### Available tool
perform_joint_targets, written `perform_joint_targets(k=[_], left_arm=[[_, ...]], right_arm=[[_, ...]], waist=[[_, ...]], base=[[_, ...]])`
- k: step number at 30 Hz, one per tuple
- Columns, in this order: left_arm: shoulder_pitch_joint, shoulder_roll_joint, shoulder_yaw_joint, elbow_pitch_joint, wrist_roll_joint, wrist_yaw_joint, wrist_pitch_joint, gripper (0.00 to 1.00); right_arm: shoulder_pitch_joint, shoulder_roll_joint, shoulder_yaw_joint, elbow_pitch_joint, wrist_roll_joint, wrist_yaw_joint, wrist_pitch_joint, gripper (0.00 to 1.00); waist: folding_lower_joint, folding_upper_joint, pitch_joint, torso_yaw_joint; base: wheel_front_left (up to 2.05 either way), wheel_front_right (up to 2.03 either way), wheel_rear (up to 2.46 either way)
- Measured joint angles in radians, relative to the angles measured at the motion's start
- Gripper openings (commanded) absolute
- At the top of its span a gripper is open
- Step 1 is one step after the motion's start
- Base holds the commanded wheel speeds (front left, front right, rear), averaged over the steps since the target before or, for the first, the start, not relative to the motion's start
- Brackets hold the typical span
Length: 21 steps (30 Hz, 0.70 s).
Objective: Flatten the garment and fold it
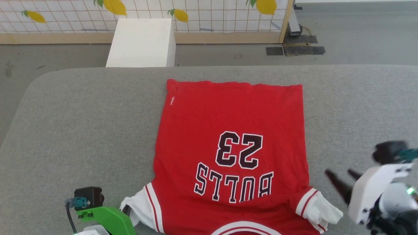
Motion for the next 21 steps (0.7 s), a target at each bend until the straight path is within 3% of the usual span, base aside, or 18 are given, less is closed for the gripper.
perform_joint_targets(k=[4, 8, 14, 21], left_arm=[[0.011, 0.001, 0.003, -0.051, 0.000, 0.013, 0.000, 0.00], [0.013, 0.003, 0.011, -0.103, 0.000, 0.021, -0.001, 0.00], [0.009, 0.010, 0.026, -0.176, -0.001, 0.025, -0.007, 0.00], [-0.016, 0.019, 0.026, -0.249, -0.002, 0.023, -0.010, 0.00]], right_arm=[[-0.077, 0.030, -0.093, -0.053, 0.007, 0.000, -0.030, 1.00], [-0.223, 0.042, -0.150, -0.009, -0.047, 0.000, -0.077, 1.00], [-0.466, 0.037, -0.134, 0.212, -0.181, 0.000, -0.098, 1.00], [-0.719, 0.001, -0.102, 0.487, -0.353, 0.000, -0.049, 1.00]], waist=[[0.0000, 0.0000, 0.009, -0.001], [0.0000, 0.0000, 0.039, 0.001], [0.0000, 0.0000, 0.111, 0.009], [0.0001, 0.0000, 0.212, 0.038]], base=[[0.00, 0.00, 0.00], [0.00, 0.00, 0.00], [0.00, 0.00, 0.00], [0.00, 0.00, 0.00]])
